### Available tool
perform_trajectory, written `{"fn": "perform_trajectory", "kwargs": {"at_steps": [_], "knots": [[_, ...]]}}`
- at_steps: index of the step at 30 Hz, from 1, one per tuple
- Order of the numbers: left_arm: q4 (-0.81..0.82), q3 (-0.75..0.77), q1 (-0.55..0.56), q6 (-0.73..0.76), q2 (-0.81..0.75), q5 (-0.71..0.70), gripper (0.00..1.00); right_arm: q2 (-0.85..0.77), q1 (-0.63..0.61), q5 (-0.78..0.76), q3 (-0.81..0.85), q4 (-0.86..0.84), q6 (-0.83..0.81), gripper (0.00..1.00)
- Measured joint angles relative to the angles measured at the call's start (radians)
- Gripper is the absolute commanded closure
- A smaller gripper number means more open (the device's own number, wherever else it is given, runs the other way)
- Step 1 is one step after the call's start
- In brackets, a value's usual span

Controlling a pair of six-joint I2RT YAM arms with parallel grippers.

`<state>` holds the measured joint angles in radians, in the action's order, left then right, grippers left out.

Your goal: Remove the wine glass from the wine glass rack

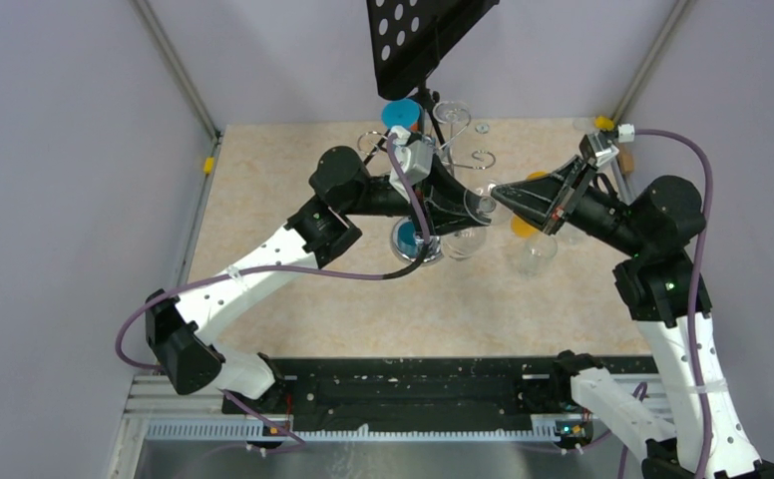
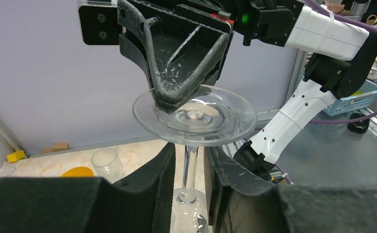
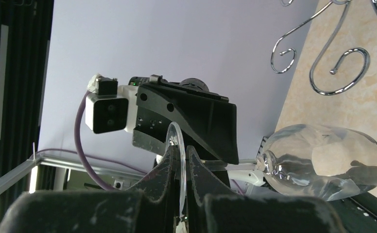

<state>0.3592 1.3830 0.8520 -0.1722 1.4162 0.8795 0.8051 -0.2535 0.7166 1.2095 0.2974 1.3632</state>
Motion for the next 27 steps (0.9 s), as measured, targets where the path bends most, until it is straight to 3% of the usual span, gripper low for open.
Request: {"fn": "perform_trajectory", "kwargs": {"at_steps": [4, 7, 10, 12, 13, 14, 16, 21, 27], "knots": [[-0.004, -0.003, 0.001, 0.011, 0.0, -0.001, 0.79, 0.0, 0.0, 0.004, -0.008, -0.038, 0.021, 1.0], [-0.007, -0.003, 0.001, 0.017, 0.0, -0.002, 1.0, 0.0, 0.0, 0.005, -0.021, -0.071, 0.04, 1.0], [-0.009, -0.003, -0.001, 0.029, 0.0, 0.002, 1.0, -0.002, 0.0, 0.003, -0.043, -0.103, 0.076, 0.99], [-0.01, -0.003, -0.003, 0.029, 0.0, -0.002, 1.0, -0.005, 0.0, -0.002, -0.057, -0.124, 0.09, 0.71], [-0.01, -0.003, -0.003, 0.028, 0.0, -0.004, 1.0, -0.007, 0.0, -0.008, -0.06, -0.129, 0.097, 0.49], [-0.01, -0.003, -0.003, 0.024, 0.0, -0.01, 1.0, -0.01, 0.0, -0.016, -0.066, -0.142, 0.096, 0.34], [-0.009, -0.003, 0.001, 0.013, 0.0, -0.029, 1.0, -0.024, 0.0, -0.037, -0.079, -0.166, 0.088, 0.2], [0.027, -0.003, 0.003, -0.03, 0.0, -0.134, 1.0, -0.109, 0.0, -0.153, -0.119, -0.201, 0.013, 0.17], [0.14, -0.003, 0.012, -0.138, -0.005, -0.381, 1.0, -0.201, 0.0, -0.3, -0.144, -0.179, -0.068, 0.17]]}}
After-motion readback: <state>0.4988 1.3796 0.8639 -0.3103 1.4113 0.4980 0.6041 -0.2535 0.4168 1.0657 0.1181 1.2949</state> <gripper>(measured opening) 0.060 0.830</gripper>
